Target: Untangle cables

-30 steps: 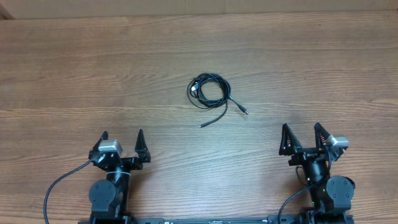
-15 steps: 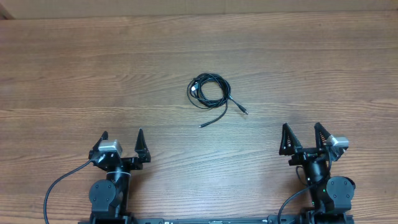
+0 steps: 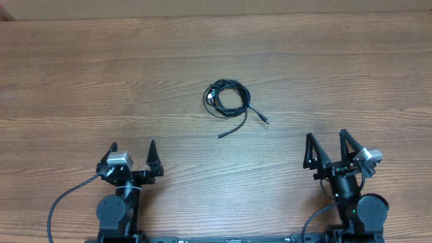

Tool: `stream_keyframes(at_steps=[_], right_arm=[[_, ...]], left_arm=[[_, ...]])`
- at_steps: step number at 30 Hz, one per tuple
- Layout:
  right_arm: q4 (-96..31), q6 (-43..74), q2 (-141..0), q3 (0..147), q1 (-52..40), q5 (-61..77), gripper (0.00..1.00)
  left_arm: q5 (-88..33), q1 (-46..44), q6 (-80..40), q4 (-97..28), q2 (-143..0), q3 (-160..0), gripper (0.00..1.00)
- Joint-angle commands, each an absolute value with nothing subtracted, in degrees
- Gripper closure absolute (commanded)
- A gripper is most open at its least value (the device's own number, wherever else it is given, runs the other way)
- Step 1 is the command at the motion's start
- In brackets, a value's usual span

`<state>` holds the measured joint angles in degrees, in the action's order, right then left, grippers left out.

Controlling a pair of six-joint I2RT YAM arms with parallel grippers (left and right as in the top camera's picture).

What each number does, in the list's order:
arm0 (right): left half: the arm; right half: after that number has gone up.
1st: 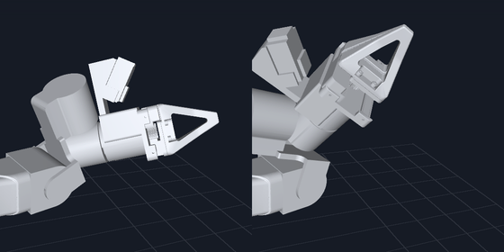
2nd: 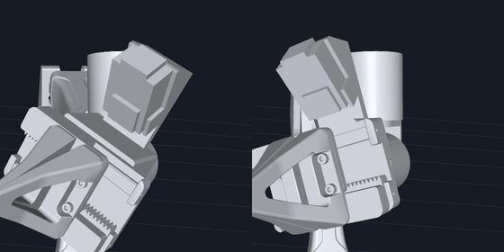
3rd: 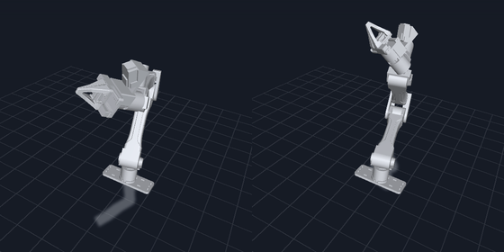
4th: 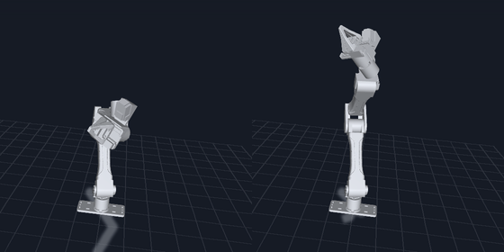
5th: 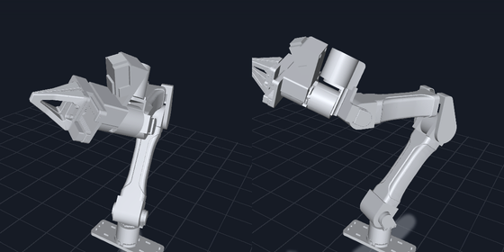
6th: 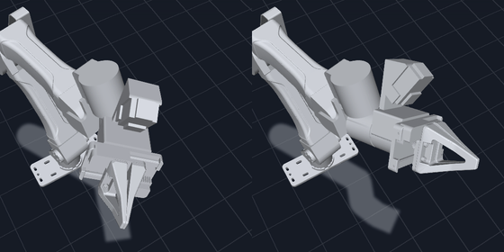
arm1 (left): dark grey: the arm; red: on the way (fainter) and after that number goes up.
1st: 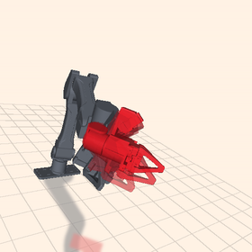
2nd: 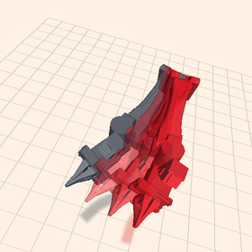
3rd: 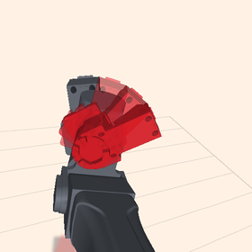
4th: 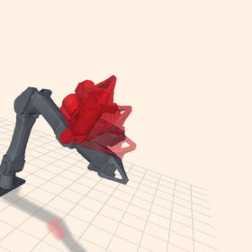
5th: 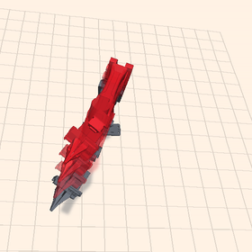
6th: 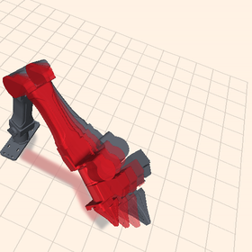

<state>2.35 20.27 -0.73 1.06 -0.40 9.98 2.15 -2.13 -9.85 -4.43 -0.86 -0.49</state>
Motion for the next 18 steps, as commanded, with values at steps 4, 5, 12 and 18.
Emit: stream_keyframes(at_steps=[4,5,12,18], right_arm=[[2.74,25.52,-2.00,4.97,-0.62,11.68,0.00],[2.74,25.52,-2.92,5.98,-0.62,11.70,0.00],[2.59,25.47,-16.01,15.55,-0.62,13.32,0.00],[0.69,24.80,-35.35,30.50,-0.62,17.12,0.00]], left_arm=[[1.48,-1.89,-8.97,-4.43,-0.36,-0.32,0.00],[1.48,-1.89,-8.97,-4.43,-0.36,-0.32,0.00],[1.48,-1.89,-8.97,-4.43,-0.36,-0.32,0.00],[1.48,-1.89,-7.49,-4.47,-0.36,-0.32,0.00]])
